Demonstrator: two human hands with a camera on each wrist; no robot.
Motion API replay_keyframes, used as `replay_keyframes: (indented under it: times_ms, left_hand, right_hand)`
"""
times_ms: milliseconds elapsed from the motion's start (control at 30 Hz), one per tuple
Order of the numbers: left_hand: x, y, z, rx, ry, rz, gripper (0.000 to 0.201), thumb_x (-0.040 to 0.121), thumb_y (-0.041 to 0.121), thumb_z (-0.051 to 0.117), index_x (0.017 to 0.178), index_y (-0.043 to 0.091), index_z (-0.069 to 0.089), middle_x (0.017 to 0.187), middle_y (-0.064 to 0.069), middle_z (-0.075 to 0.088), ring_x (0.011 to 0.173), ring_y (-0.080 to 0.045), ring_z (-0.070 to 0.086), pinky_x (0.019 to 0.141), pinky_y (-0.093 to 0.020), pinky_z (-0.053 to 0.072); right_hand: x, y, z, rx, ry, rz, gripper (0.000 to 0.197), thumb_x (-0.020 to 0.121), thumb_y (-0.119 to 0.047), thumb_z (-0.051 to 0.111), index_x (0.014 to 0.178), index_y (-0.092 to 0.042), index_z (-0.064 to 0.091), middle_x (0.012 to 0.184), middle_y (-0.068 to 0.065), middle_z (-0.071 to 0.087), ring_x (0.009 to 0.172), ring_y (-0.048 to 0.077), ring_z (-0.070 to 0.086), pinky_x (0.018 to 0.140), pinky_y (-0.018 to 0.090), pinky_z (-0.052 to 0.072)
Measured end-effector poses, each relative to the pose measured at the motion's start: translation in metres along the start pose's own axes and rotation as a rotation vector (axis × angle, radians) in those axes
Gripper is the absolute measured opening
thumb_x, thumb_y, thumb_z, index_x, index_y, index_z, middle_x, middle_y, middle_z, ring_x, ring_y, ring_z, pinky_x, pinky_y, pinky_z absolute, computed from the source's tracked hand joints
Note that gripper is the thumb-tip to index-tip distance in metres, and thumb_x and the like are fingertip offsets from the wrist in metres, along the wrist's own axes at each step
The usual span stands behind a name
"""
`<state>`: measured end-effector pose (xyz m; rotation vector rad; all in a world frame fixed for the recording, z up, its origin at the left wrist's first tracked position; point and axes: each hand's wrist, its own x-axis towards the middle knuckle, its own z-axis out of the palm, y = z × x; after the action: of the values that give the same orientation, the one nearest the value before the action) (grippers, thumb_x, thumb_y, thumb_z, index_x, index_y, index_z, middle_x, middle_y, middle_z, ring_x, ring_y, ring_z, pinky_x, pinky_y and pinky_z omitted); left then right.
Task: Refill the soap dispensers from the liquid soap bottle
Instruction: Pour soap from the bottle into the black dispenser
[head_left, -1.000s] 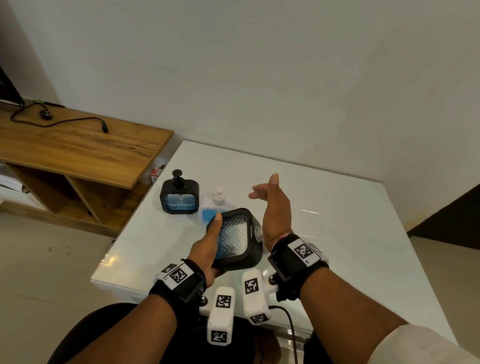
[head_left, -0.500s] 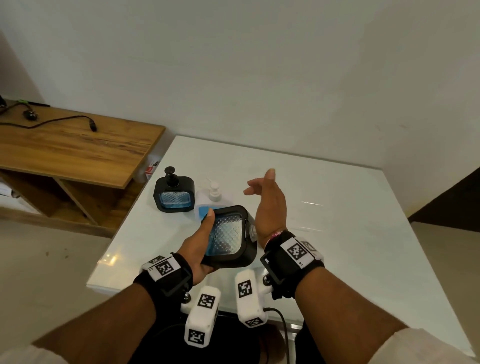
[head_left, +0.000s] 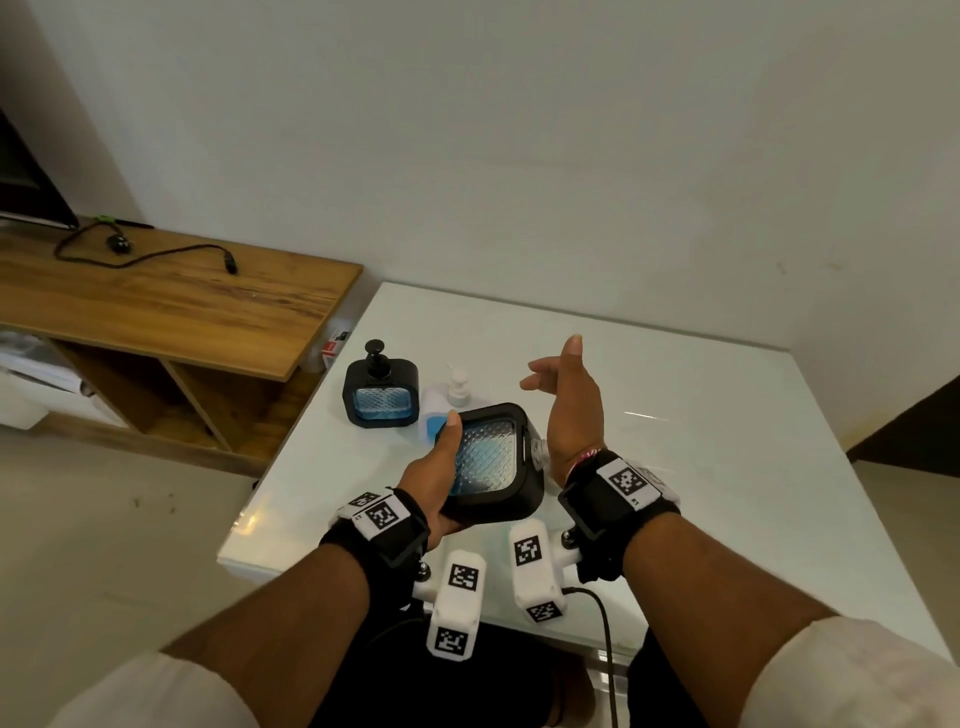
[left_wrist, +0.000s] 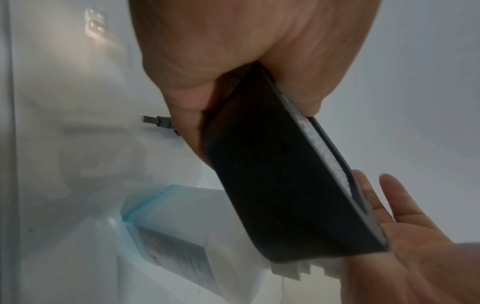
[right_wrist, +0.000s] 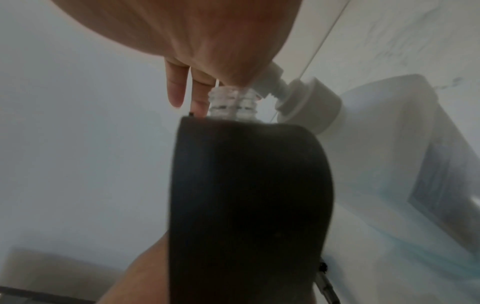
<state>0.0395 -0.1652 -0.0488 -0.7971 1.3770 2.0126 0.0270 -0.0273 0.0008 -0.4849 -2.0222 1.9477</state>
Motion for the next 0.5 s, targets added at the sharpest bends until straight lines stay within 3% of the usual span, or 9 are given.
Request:
replay_keyframes:
  times_ms: [133,267,400,500]
  left_hand:
    - [-0.007,0.003,0.003,0.01,0.023,-0.002,0.074,0.084,0.069,0.066,0.127,0.009,0.061,0.116,-0.019,0.071,0.098,-0.038,0.071,0.072,-0.047,0.061]
    - [-0.012,0.005,0.006,-0.012,0.04,0.024,0.069,0.085,0.065,0.069,0.124,0.008,0.062,0.114,-0.02,0.071,0.097,-0.039,0.071,0.076,-0.05,0.06]
    - [-0.012,0.006,0.012,-0.024,0.055,0.037,0.07,0.083,0.064,0.071,0.125,0.008,0.064,0.112,-0.019,0.073,0.097,-0.038,0.072,0.084,-0.052,0.06]
    - [-0.019,0.006,0.019,-0.002,0.047,0.035,0.056,0.09,0.06,0.066,0.109,0.007,0.063,0.1,-0.018,0.071,0.084,-0.035,0.069,0.065,-0.044,0.056]
  right_hand:
    - [-0.004,-0.002,0.0,-0.035,-0.023,-0.016,0.06,0.101,-0.055,0.025,0.096,-0.012,0.066,0.094,0.007,0.07,0.096,0.007,0.059,0.076,0.016,0.033]
    - [-0.004,-0.004,0.0,-0.058,-0.016,-0.011,0.058,0.099,-0.058,0.026,0.093,-0.017,0.066,0.092,0.003,0.07,0.094,0.011,0.06,0.077,0.025,0.034]
    - [-0.003,-0.005,-0.003,-0.062,-0.002,0.009,0.058,0.098,-0.062,0.026,0.091,-0.02,0.066,0.092,0.0,0.07,0.097,0.013,0.061,0.088,0.033,0.035]
    - [-0.002,-0.006,-0.006,-0.055,0.019,0.02,0.059,0.096,-0.065,0.025,0.089,-0.023,0.065,0.091,-0.001,0.07,0.097,0.013,0.061,0.094,0.036,0.036]
